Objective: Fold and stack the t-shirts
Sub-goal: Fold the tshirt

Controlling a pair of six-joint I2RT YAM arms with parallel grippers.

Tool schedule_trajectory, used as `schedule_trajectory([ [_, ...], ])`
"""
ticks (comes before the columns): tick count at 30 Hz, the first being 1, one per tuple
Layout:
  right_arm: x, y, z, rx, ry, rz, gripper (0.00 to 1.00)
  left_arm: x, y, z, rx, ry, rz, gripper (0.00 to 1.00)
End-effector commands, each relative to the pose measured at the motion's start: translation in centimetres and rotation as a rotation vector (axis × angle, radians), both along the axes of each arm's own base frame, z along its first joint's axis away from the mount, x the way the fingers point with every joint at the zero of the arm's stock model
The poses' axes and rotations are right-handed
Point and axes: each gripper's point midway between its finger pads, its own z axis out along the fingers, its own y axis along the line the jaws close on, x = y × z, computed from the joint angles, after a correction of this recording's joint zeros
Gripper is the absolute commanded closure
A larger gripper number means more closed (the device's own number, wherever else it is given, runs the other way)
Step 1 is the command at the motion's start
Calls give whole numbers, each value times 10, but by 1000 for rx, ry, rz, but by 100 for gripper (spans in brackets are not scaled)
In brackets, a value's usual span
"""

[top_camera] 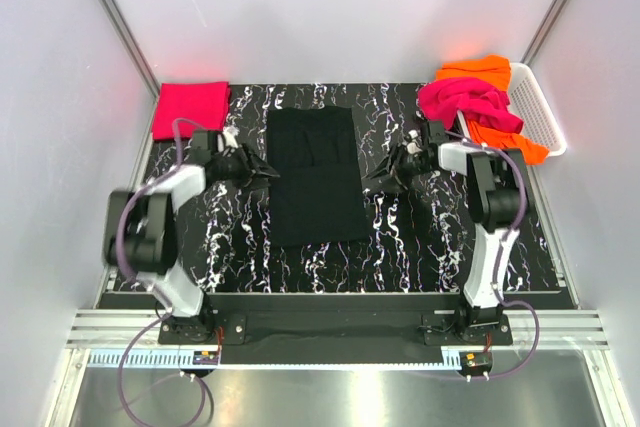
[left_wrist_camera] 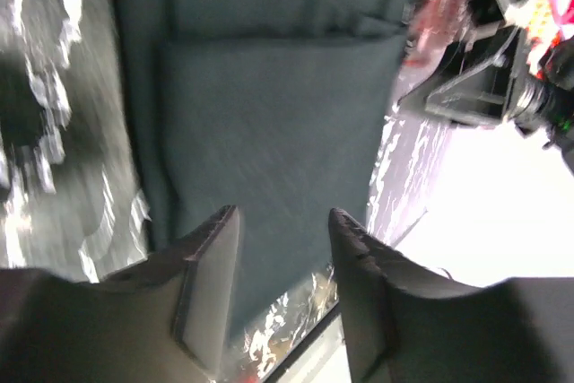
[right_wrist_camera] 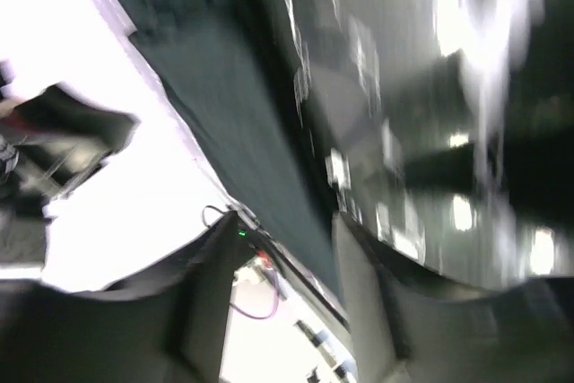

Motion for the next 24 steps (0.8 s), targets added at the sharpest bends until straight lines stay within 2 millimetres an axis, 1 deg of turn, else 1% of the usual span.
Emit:
schedule_trajectory([
  [1, -32, -15, 34, -119, -57, -37, 43, -22, 16, 21, 90, -46, 117, 45],
  [2, -42, -14, 35, -136, -46, -51, 41, -29, 18, 33, 86, -64, 167, 45],
  [3, -61, -20, 20, -185, -6, -70, 40, -50, 15, 20, 87, -25, 173, 44],
  [4, -67, -20, 32, -189, -40, -86, 39, -59, 14, 20, 83, -25, 187, 43],
  [5, -77, -18, 31, -203, -41, -89, 38, -65, 14, 30, 73, -48, 230, 42],
  [6, -97, -19, 16, -251, -5, -94, 37, -85, 10, 14, 76, -4, 233, 40],
  [7, -101, -13, 24, -241, -30, -117, 36, -93, 9, 9, 68, 17, 255, 40],
  [8, -108, -10, 23, -241, -33, -123, 35, -96, 8, 9, 36, 41, 314, 40],
  [9, -129, -4, 10, -261, -8, -113, 34, -114, 5, -2, 23, 73, 324, 40],
  [10, -126, 4, 21, -228, -47, -156, 32, -119, 4, -5, 5, 88, 344, 40],
  [11, -131, 7, 20, -228, -56, -171, 29, -128, 0, -14, -11, 122, 370, 40],
  [12, -147, 10, 9, -252, -42, -175, 28, -131, -1, -12, -21, 113, 381, 40],
  [13, -142, 16, 18, -212, -69, -219, 28, -133, -2, -13, -21, 112, 398, 40],
  [14, -146, 19, 16, -199, -67, -237, 28, -135, 2, -21, -10, 123, 438, 40],
  [15, -153, 15, 5, -206, -53, -266, 28, -139, -1, -24, -3, 122, 439, 40],
  [16, -150, 19, 9, -171, -56, -305, 28, -140, 1, -25, -3, 124, 458, 40],
  [17, -152, 18, 5, -172, -47, -324, 29, -145, 4, -34, 4, 154, 489, 40],
  [18, -154, 13, -2, -193, -45, -351, 30, -148, 6, -39, 7, 169, 504, 39],
  [20, -156, 13, -6, -213, -38, -371, 31, -155, 10, -52, 15, 214, 547, 39],
  [24, -150, 8, -12, -256, -41, -427, 36, -161, 16, -69, 51, 263, 608, 39],
])
